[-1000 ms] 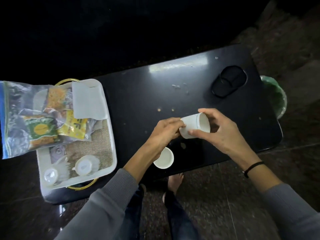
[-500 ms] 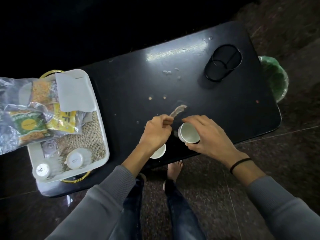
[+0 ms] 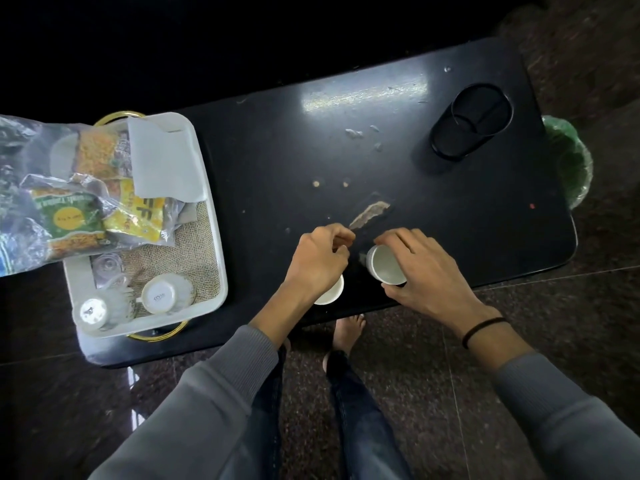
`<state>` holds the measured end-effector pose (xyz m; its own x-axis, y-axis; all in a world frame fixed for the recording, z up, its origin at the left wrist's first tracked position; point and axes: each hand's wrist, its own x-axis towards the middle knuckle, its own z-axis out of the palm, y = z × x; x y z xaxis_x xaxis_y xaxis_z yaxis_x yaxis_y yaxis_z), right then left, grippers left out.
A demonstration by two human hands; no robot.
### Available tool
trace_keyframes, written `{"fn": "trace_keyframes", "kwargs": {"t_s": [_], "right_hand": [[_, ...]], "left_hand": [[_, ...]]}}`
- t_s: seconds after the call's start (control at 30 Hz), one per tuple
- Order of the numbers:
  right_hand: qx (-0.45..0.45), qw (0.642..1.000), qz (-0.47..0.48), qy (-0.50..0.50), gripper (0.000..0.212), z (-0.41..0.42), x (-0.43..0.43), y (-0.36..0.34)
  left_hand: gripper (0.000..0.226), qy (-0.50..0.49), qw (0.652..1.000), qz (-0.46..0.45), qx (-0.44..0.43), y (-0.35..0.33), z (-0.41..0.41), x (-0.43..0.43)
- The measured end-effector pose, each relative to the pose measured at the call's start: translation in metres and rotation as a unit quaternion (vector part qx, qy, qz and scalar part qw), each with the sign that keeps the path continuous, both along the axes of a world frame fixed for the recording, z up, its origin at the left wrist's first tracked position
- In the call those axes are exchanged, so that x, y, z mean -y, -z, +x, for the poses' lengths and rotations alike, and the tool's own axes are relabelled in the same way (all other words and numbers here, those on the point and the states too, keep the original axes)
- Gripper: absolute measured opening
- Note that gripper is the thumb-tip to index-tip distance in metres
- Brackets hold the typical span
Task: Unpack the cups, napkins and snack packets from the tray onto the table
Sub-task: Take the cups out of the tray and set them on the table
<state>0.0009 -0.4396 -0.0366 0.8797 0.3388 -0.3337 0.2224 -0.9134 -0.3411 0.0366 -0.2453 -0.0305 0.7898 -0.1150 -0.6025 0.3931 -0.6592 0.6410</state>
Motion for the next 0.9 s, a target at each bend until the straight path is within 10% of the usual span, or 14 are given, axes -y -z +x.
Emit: {"fn": "trace_keyframes", "kwargs": {"t_s": [0.9], "right_hand": [[-0.057,0.983,0.111,-0.132,0.025,0.052,-0.236,-0.028]], "left_hand": [[0.031,-0.105,0.977,0.142,0.119,-0.033,-0.041,-0.205]]}}
